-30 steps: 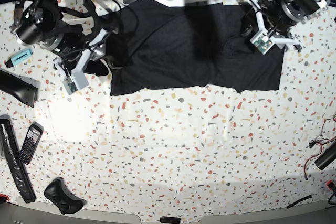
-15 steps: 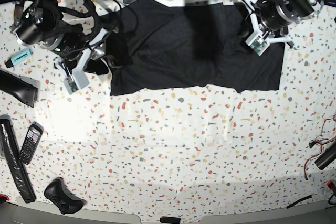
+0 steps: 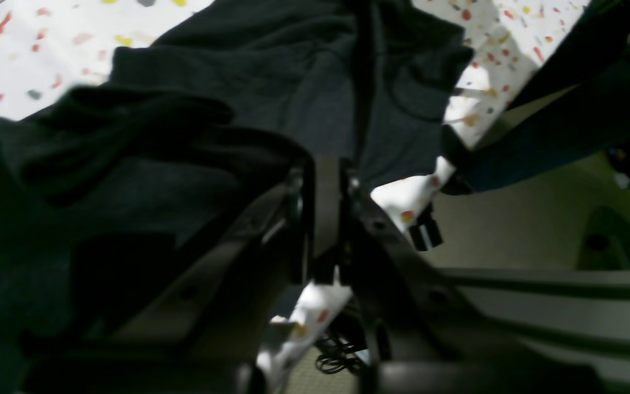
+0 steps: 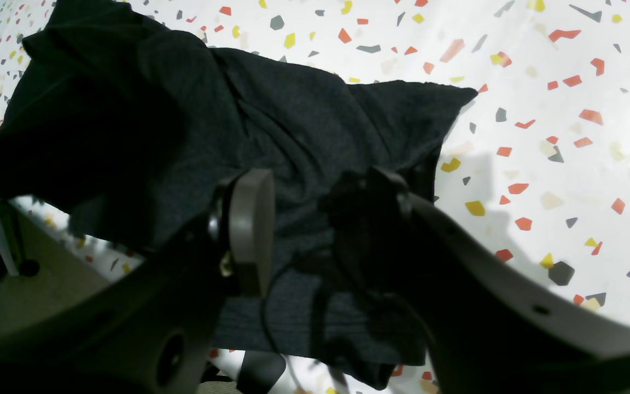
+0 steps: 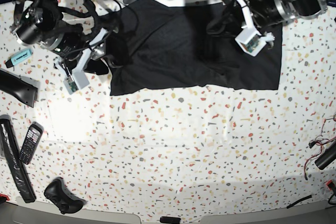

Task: Fold the T-shirt properly
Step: 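Fold the grasped shirt end inward toward the right gripper with the left gripper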

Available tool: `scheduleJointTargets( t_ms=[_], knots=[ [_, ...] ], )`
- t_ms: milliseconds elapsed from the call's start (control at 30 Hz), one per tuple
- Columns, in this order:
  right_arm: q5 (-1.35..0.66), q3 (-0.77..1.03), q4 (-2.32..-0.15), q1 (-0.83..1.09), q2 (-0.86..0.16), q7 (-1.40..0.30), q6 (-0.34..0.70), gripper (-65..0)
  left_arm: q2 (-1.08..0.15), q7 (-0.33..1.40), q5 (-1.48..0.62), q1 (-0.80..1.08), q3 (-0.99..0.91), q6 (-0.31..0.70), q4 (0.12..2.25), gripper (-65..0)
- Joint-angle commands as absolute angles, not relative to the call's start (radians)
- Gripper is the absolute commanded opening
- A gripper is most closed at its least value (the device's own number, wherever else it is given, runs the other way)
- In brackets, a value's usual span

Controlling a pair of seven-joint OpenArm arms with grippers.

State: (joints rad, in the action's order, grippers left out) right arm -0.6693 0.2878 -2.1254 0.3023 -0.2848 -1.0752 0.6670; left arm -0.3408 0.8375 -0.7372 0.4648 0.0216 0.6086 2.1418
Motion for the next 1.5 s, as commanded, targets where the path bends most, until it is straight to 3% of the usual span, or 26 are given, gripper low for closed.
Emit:
scheduleJointTargets(
  t_ms=[0, 67, 233, 333, 500, 733, 800, 933, 1467],
  knots=[
    [-0.681, 0.294, -2.145, 0.294, -0.294, -1.057, 0.677, -38.3, -0.344, 0.808, -0.759, 0.463, 0.031, 0.614, 2.157, -65.0],
    [-0.681, 0.294, -2.145, 0.294, -0.294, -1.059, 0.677, -38.3, -0.344, 0.786, -0.729, 0.463, 0.057, 0.614, 2.153, -61.6],
    [-0.681, 0.294, -2.145, 0.294, -0.294, -1.06, 0.677, -38.3, -0.344, 0.728, -0.628, 0.462, 0.111, 0.613, 2.153, -44.4],
    [-0.681, 0.294, -2.145, 0.294, -0.294, -1.063, 0.677, -38.3, -0.344, 0.729, -0.628, 0.462, 0.12, 0.614, 2.153, -40.8],
    [-0.681, 0.294, -2.145, 0.294, -0.294, -1.064, 0.677, -38.3, -0.344, 0.731, -0.522, 0.44, 0.118, 0.61, 2.153, -40.9],
    [-0.681, 0.294, -2.145, 0.294, -0.294, -1.086, 0.677, -38.3, -0.344, 0.609, -0.276, 0.352, 0.117, 0.367, 2.136, -41.4],
    [-0.681, 0.294, -2.145, 0.294, -0.294, -1.086, 0.677, -38.3, -0.344, 0.597, -0.277, 0.333, 0.122, 0.367, 2.104, -46.4],
    [-0.682, 0.294, -2.145, 0.294, -0.294, -1.085, 0.677, -38.3, -0.341, 0.591, -0.271, 0.288, 0.134, 0.367, 1.991, -65.0],
    [-0.684, 0.294, -2.145, 0.294, -0.294, -1.086, 0.677, -38.3, -0.144, 0.552, -0.201, 0.103, 0.187, 0.445, 1.711, -65.0]
  ],
)
